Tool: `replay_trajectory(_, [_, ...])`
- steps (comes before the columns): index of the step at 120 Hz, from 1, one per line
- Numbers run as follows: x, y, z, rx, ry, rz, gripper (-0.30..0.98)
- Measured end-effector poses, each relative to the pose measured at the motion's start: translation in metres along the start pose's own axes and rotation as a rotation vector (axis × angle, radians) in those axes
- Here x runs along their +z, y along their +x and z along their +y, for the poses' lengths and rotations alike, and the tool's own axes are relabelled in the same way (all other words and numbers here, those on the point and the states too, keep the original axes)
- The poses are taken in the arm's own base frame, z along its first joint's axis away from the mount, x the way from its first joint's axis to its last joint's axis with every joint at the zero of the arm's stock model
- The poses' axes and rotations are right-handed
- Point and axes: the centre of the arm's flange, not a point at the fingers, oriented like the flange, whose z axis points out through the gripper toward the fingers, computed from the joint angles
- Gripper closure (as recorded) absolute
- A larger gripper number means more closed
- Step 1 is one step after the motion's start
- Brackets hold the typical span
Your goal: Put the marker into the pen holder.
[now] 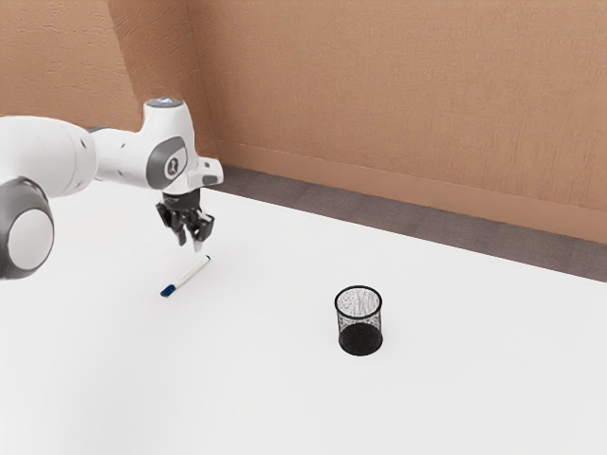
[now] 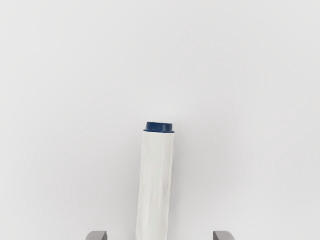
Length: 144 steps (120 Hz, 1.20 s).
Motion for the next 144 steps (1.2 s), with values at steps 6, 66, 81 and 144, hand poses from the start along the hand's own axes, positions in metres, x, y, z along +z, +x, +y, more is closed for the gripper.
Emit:
replay_trajectory(6, [0.015,0.005,0.0,-0.002,-0.001,-0.011,0.47])
replay_trajectory(66, [0.068,0.014,0.005,-0.01,-0.003,-0.057,0.49])
replay_trajectory(81, [0.073,0.014,0.006,-0.012,-0.004,-0.062,0.55])
replay_trajectory(144, [-0.131,0.022,0.156,0.155,-0.017,0.221,0.78])
